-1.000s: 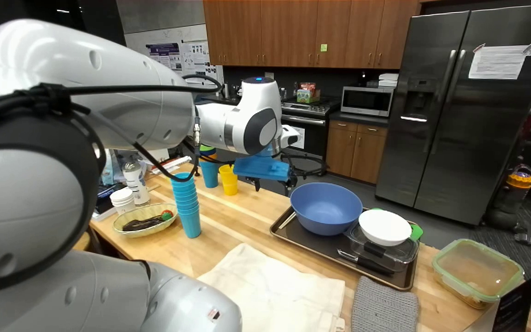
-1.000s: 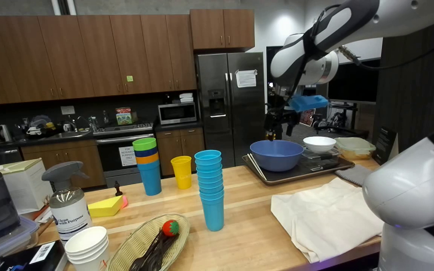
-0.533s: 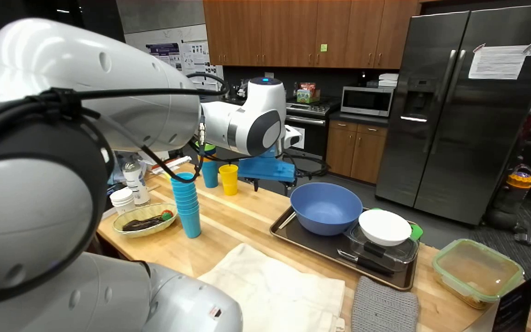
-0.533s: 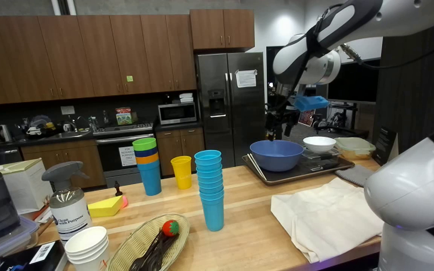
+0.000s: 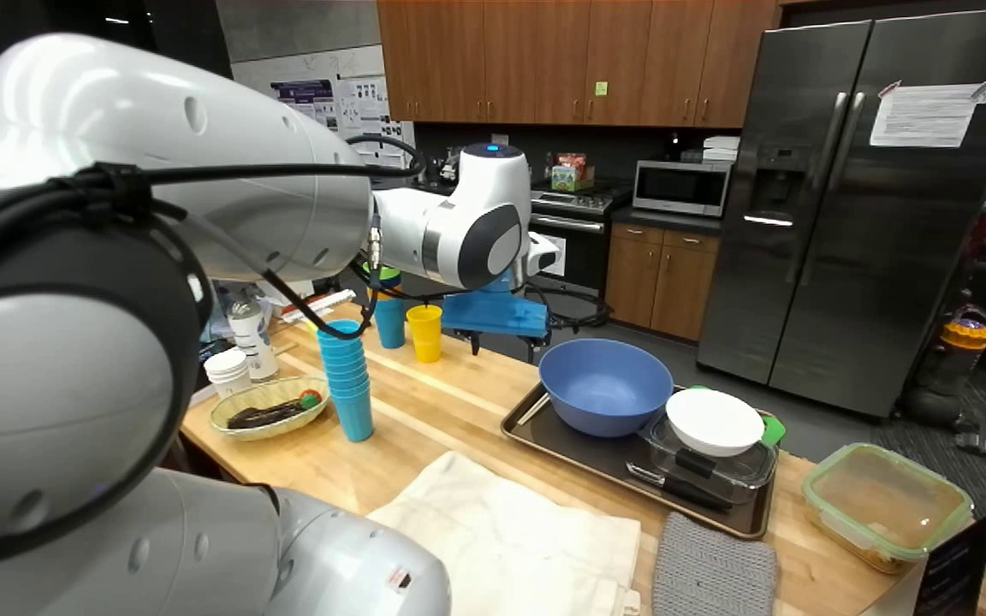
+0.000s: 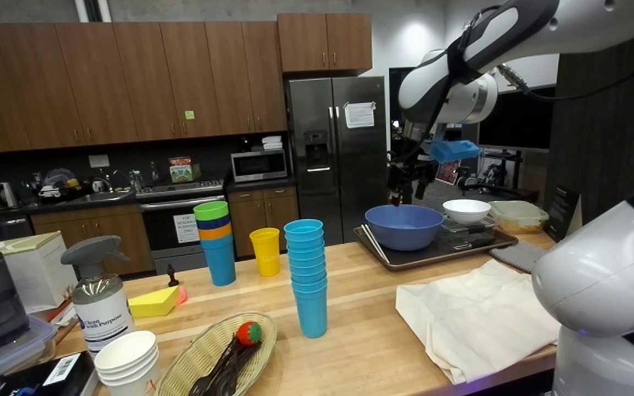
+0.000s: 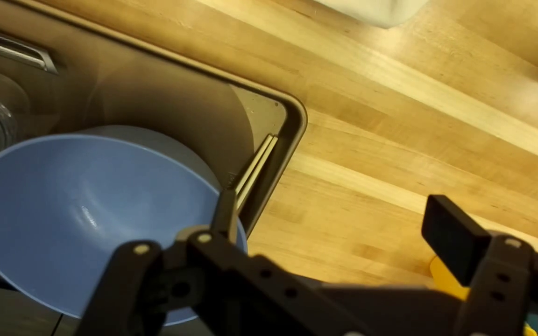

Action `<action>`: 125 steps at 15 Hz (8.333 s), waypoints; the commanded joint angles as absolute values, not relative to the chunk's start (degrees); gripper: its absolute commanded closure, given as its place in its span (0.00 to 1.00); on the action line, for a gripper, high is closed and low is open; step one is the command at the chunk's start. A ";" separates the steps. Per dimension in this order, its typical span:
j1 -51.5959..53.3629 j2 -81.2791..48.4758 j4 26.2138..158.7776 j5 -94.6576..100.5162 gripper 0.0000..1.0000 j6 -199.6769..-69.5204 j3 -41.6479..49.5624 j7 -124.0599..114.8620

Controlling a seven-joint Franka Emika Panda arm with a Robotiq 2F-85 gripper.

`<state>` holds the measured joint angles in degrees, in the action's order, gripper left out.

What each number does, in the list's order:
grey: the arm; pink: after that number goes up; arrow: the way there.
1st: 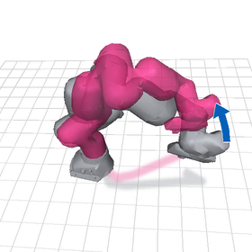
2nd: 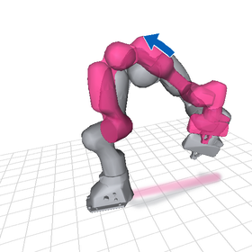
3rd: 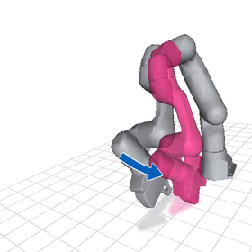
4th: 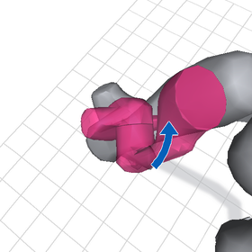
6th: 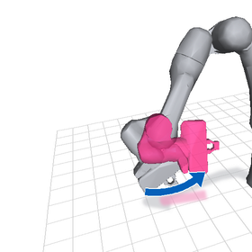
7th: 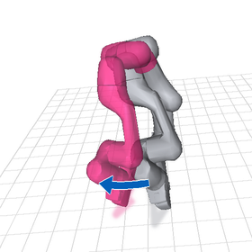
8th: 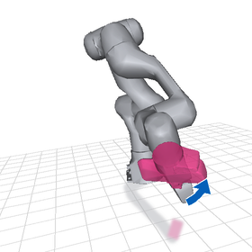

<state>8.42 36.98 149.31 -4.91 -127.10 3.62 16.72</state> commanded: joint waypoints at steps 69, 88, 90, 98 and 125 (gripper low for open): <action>5.55 34.98 143.29 -17.08 0.00 -104.16 2.11 14.99; 4.80 33.83 141.42 -17.64 0.00 -90.84 1.25 10.62; 4.80 33.84 141.42 -17.64 0.00 -90.84 1.25 10.62; 4.81 33.84 141.43 -17.64 0.00 -90.84 1.23 10.62; 7.45 31.70 145.79 -30.47 0.00 -100.13 -1.80 9.72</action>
